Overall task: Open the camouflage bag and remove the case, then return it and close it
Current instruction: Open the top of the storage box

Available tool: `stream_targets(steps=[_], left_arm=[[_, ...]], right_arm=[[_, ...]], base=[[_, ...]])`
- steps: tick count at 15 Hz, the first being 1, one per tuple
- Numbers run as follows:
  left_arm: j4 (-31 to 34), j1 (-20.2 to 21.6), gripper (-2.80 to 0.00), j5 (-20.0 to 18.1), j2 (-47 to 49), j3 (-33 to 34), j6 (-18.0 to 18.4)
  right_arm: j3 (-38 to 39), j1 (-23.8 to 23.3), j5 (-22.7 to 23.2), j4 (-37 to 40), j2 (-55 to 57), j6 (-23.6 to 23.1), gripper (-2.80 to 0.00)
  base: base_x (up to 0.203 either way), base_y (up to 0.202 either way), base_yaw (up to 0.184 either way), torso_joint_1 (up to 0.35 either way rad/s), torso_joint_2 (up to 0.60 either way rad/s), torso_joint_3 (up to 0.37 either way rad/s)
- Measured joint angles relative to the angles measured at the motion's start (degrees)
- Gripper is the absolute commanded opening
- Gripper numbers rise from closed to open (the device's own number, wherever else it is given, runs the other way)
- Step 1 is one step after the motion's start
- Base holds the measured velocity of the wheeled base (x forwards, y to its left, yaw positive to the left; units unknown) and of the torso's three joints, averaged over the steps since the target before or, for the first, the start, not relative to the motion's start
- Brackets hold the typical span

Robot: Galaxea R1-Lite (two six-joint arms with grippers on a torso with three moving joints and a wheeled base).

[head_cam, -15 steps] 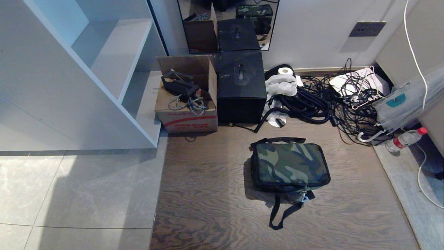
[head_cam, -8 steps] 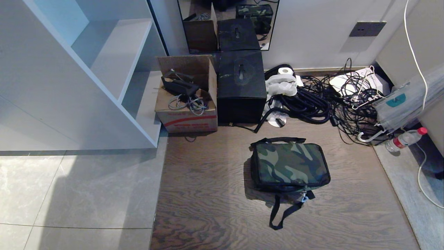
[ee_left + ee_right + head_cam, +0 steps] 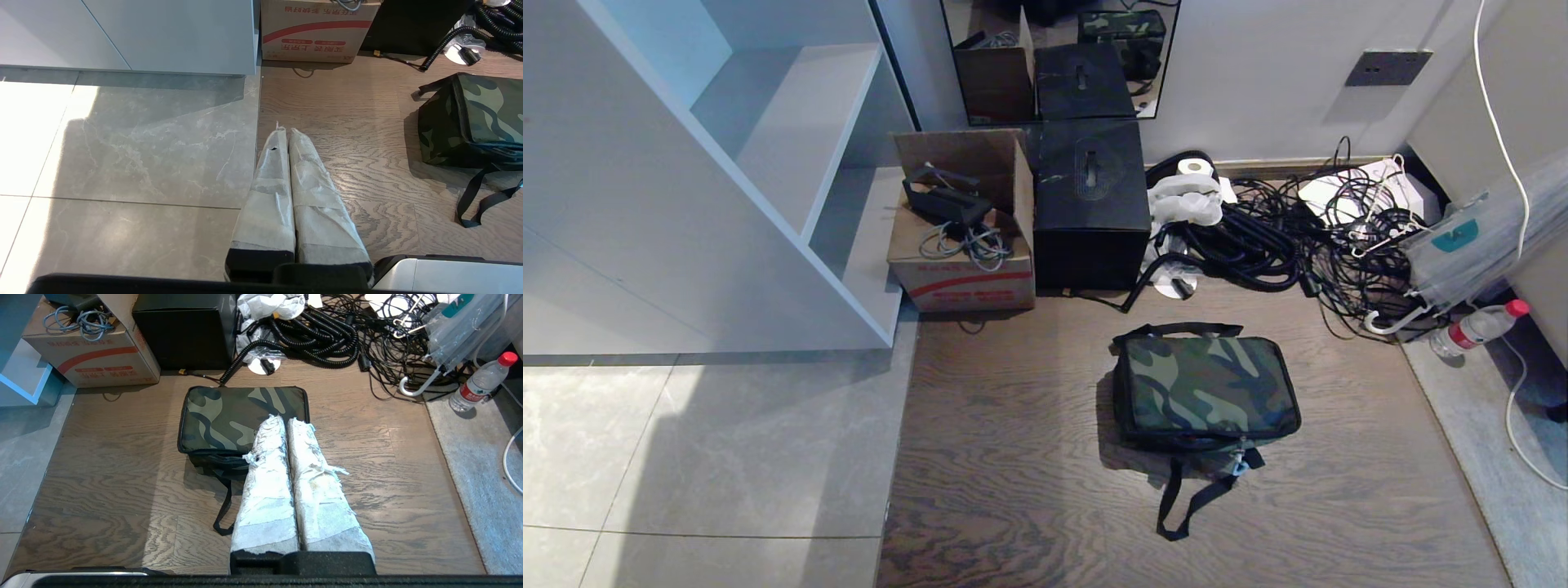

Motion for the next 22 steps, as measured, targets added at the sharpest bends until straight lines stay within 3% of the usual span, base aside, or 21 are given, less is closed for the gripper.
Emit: stream_targets(steps=[22], left_arm=[[0.0, 0.0, -2.8, 0.0, 0.0, 0.0, -0.1]], right_arm=[[0.0, 0.0, 0.0, 0.0, 0.0, 0.0, -2.8]], base=[[0.0, 0.0, 0.0, 0.001, 0.0, -0.173]])
